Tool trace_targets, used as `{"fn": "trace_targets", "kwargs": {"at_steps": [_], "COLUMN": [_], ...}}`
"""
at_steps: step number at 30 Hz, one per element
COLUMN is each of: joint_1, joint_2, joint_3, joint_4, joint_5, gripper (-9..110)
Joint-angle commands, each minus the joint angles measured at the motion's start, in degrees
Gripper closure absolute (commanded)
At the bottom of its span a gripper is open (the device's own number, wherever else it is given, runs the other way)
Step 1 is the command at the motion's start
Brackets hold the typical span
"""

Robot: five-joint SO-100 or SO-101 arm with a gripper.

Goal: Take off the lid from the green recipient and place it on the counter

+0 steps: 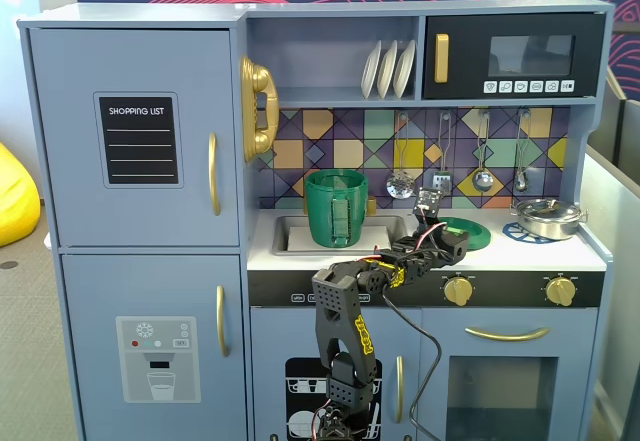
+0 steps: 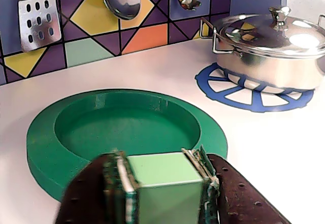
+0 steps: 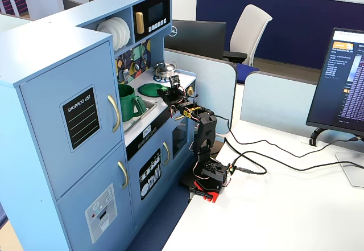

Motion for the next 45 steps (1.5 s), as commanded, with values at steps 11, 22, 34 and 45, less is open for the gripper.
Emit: {"fn": "trace_targets", "kwargs": {"at_steps": [11,22,34,45], "joint_1": [-0.53,-0.09,0.00,-14.59], "joint_2": [3.52,14.24,45.35,61.44], "joint_3": [-0.62,3.43,19.95,13.97], "joint_4": [0.70,4.22,19.69,58.80], "joint_5": [3.25,2.02,1.23,1.93], "gripper": [61,58,62,68]}}
